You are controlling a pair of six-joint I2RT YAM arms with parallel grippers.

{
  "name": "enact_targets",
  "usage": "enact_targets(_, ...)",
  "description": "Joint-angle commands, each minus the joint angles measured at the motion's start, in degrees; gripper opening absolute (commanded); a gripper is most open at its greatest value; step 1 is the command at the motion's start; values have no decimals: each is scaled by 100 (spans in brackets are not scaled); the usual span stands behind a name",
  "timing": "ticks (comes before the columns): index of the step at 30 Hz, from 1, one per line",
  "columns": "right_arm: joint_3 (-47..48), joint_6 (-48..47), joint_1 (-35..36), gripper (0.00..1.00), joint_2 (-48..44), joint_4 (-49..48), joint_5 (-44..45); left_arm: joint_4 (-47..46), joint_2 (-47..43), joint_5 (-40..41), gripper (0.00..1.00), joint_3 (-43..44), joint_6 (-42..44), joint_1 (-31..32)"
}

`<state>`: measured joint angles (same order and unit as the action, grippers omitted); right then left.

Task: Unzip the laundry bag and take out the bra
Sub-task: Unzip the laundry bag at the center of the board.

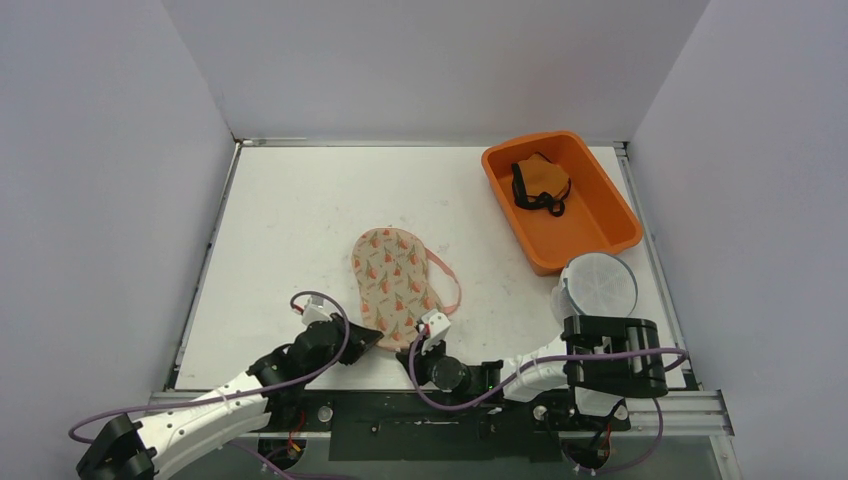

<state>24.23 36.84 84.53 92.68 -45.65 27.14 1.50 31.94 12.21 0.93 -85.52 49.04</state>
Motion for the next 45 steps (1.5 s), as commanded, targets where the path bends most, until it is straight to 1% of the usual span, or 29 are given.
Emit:
enact_targets(1,-166,171,59,5,-453,560,445,1,190,188,0,385,546,-48)
enact_targets(4,-399,279,61,5,-703,835,573,-67,340,53,0,489,846,-110)
enact_targets(6,-525,297,59,5,-904,996,701,-278,453,-60,0,542,1120,-172)
enact_targets(11,-506,280,61,5,-1299,1812,999,-322,902,-375,0,843,1782,-403)
enact_targets(17,-684,285,70,5,-1767,2050,917,-791,1962,-1138,0,1372,2477,-811)
enact_targets(20,-694,246,105,5,-1800,2027,788,-1183,2605,-1436,0,1695,2667,-907)
enact_targets(23,-680,213,117,5,-1716,1832,693,-1428,3213,-1545,0,2097,2796,-967)
enact_targets(25,-615,196,113,5,-1577,1667,640,-1464,3582,-1613,13,2405,2916,-1005)
enact_targets(26,-568,172,101,5,-1483,1574,614,-1404,3698,-1634,26,2559,2946,-1019)
enact_targets(28,-451,107,85,5,-1328,1381,556,-1190,3799,-1635,54,2803,2976,-1036)
enact_targets(29,-382,74,69,5,-1232,1302,530,-1020,3764,-1587,66,2843,2979,-1036)
enact_targets(30,-317,24,53,5,-1168,1233,497,-841,3673,-1510,75,2832,2953,-1036)
enact_targets(32,-188,-82,-10,5,-1034,1110,384,-526,3324,-1371,90,2709,2887,-1040)
enact_targets(33,-132,-126,-53,5,-978,1037,293,-321,3116,-1286,99,2624,2827,-1045)
enact_targets(35,-51,-175,-175,5,-869,886,87,130,2672,-1199,96,2386,2667,-1045)
enact_targets(38,68,-255,-399,5,-721,695,-237,447,1968,-1131,96,1946,2317,-1035)
enact_targets(42,317,-392,-522,5,-515,609,-523,264,1195,-1221,96,1288,1618,-981)
enact_targets(45,417,-398,-543,5,-377,573,-611,-47,921,-1427,96,957,1258,-922)
